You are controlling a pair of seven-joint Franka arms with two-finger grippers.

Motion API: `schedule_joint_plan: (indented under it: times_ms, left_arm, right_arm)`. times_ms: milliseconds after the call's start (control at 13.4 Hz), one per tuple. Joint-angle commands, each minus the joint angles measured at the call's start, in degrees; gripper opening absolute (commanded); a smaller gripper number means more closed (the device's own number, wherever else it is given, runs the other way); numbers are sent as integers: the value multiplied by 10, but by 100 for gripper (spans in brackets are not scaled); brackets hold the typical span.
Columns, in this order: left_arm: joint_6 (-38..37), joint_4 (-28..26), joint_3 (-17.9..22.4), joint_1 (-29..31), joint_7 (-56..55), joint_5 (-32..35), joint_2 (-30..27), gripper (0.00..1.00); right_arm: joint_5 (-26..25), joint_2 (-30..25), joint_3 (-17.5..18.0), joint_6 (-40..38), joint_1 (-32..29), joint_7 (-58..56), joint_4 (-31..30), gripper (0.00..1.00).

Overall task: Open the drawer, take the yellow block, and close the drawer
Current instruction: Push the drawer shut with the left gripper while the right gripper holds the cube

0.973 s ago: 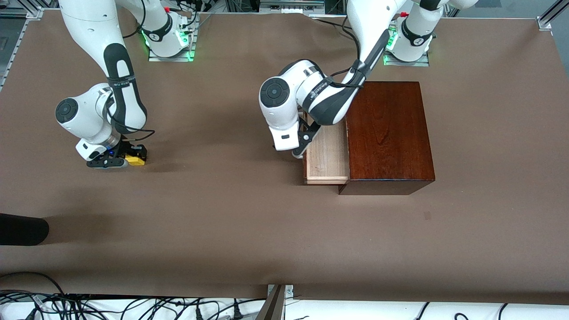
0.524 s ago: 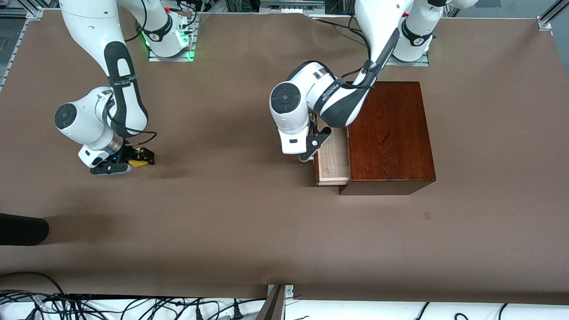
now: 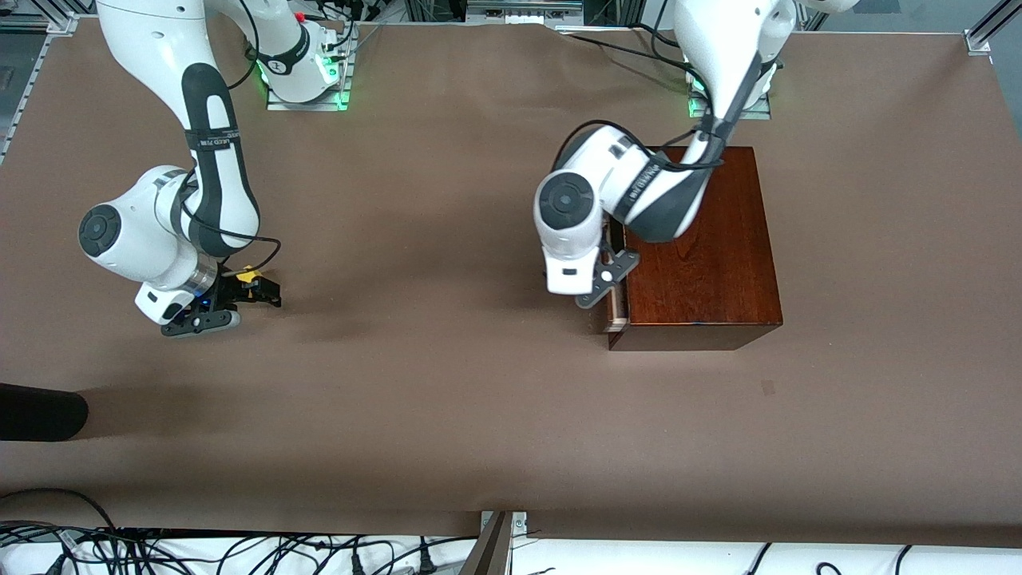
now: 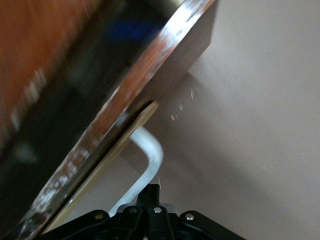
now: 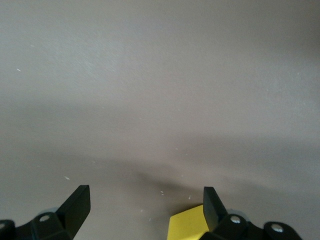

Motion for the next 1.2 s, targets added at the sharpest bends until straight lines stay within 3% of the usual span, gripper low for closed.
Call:
schedule_joint_plan:
  times_ms: [0, 225, 299, 374, 449, 524, 749, 898, 1123]
  left_arm:
    - [-2, -37, 9, 22, 38, 22, -40, 0]
    - [-4, -30, 5, 24, 36, 8, -53, 3]
    - [-4, -28, -2, 24, 33, -5, -67, 21]
    - [-4, -26, -14, 25, 33, -23, -78, 45]
    - [-4, -26, -22, 29, 32, -34, -88, 85]
    - [-4, -26, -34, 31, 34, -34, -94, 100]
    - [-11, -27, -50, 53, 62, -35, -134, 100]
    - [-28, -31, -70, 99, 117, -36, -165, 100]
    - [-76, -32, -70, 139, 207, -37, -203, 100]
  right_arm:
    - [-44, 5, -1, -53, -1, 58, 53, 100]
    - [-80, 6, 1, -97, 0, 99, 97, 100]
    - [-81, 5, 2, -99, 0, 105, 99, 100]
    - [-82, 4, 4, -99, -1, 109, 99, 100]
    - [-88, -2, 12, -99, -5, 110, 100, 100]
    - [-101, -9, 24, -99, -14, 111, 101, 100]
    - [-173, -48, 87, -99, -58, 175, 107, 100]
    - [-210, -81, 133, -113, -95, 204, 107, 100]
    - [-282, -134, 216, -135, -165, 251, 107, 100]
